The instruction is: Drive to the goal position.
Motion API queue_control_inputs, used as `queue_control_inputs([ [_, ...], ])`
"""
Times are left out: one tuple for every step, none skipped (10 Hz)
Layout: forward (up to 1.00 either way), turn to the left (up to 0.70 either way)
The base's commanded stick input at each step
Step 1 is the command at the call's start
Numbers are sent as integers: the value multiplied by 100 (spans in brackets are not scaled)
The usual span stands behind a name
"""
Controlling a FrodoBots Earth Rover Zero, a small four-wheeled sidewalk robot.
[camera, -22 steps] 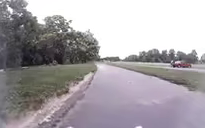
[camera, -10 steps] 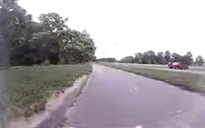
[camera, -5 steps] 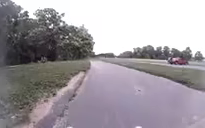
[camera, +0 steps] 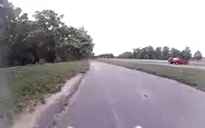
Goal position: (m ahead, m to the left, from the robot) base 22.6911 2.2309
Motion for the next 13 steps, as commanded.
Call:
queue_control_inputs([
  [70,-1],
  [70,-1],
  [70,-1],
  [70,-1],
  [70,-1],
  [70,-1],
  [70,-1],
  [70,-1],
  [70,-1],
  [70,-1],
  [70,-1],
  [70,-1],
  [70,-1],
])
